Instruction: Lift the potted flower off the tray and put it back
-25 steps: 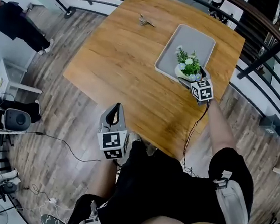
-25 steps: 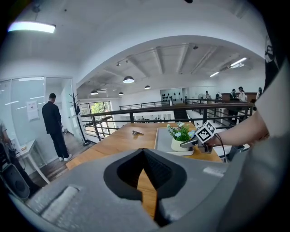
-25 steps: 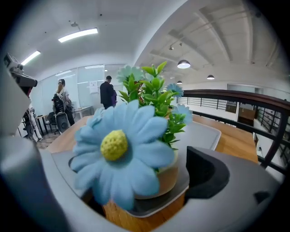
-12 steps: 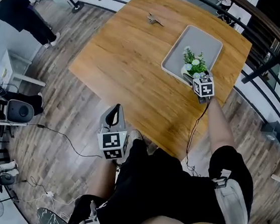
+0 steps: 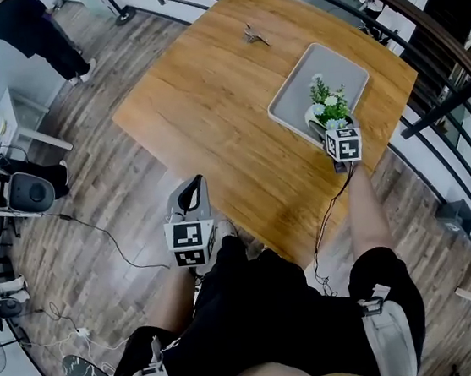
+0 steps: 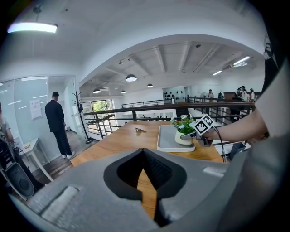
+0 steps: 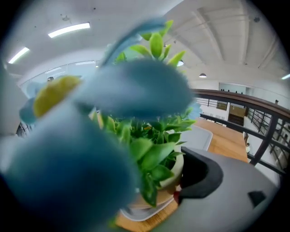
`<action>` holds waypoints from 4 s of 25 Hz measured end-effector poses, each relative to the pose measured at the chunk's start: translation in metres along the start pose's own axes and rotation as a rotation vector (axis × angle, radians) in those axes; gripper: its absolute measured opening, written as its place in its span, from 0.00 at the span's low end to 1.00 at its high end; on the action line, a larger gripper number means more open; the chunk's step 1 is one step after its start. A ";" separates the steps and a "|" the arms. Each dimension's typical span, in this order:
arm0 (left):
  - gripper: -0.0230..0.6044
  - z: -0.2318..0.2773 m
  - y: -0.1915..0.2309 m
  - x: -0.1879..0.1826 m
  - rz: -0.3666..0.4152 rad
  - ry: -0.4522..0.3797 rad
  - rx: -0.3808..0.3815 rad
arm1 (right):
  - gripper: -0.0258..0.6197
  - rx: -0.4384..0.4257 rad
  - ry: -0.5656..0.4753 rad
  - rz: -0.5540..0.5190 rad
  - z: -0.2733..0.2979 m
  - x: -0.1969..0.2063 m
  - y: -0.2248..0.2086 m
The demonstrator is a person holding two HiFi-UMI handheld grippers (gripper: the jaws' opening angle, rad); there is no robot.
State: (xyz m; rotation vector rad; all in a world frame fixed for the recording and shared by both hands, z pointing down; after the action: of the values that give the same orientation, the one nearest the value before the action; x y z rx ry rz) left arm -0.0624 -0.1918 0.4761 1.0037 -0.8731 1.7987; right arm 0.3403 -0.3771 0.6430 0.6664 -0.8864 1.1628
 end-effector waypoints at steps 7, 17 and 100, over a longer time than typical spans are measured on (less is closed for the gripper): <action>0.06 0.008 0.002 -0.011 -0.002 -0.047 0.045 | 0.82 0.040 -0.078 -0.015 -0.029 -0.047 0.018; 0.06 0.018 0.007 -0.036 0.010 -0.152 0.167 | 0.82 0.088 -0.252 -0.020 -0.113 -0.141 0.070; 0.06 -0.036 0.059 -0.018 -0.026 -0.153 0.047 | 0.82 0.388 -0.218 0.184 -0.081 -0.068 0.096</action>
State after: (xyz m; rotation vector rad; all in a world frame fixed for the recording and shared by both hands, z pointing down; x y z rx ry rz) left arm -0.1207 -0.1893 0.4357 1.1896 -0.9096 1.7446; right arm 0.2577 -0.3163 0.5439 1.0596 -0.9272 1.4660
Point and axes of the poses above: the fingertips, and each gripper's own axes: z forward along the fingers, y to its left, x out of its underside, the point moved 9 cm from there along -z, backward along the fingers
